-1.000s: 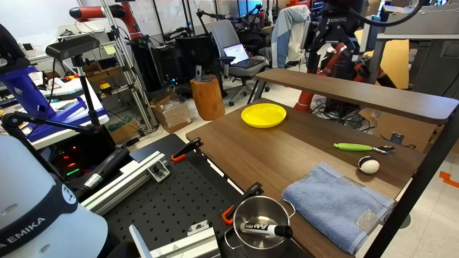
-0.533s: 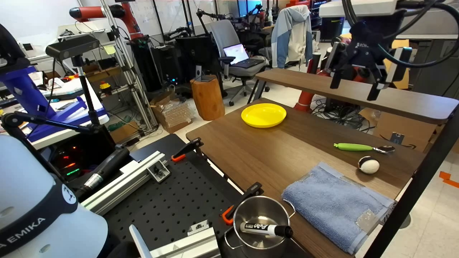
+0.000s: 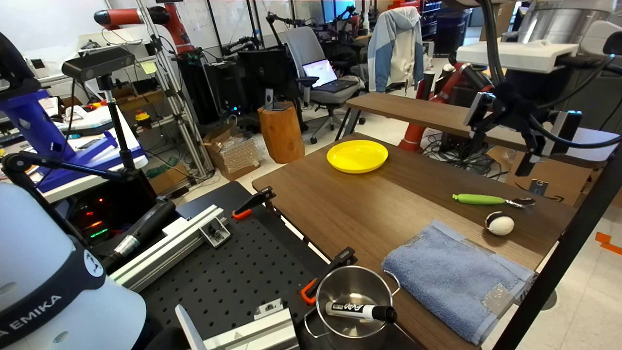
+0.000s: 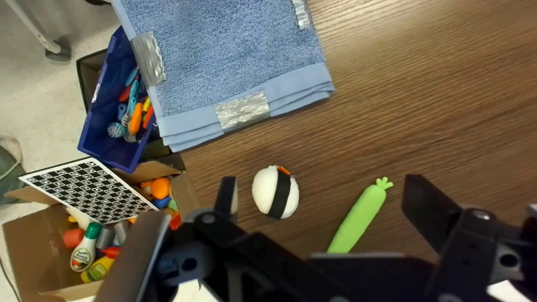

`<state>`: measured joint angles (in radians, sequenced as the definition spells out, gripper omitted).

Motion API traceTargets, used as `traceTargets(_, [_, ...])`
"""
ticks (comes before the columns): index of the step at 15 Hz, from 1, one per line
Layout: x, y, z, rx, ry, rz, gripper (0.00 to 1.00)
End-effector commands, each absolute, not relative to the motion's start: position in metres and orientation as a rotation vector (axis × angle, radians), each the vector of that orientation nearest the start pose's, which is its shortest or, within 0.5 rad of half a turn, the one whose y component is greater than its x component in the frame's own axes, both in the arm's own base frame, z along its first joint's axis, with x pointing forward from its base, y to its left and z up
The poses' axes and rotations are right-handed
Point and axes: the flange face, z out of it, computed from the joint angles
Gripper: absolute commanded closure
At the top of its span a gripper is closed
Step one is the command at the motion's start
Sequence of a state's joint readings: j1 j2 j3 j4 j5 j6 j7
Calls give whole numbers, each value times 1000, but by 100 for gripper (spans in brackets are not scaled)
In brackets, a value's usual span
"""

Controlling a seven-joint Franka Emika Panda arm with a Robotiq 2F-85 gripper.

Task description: Put the white sponge with a black strap on the yellow plate

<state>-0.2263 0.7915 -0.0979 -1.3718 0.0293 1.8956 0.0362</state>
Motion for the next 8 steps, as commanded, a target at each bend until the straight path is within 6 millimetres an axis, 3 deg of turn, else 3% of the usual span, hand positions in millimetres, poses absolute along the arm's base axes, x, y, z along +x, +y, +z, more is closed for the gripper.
traceTargets(1, [686,-220,203,-3039,666,440,0])
traceTargets(8, [689,-240,148,-3046,835,502,0])
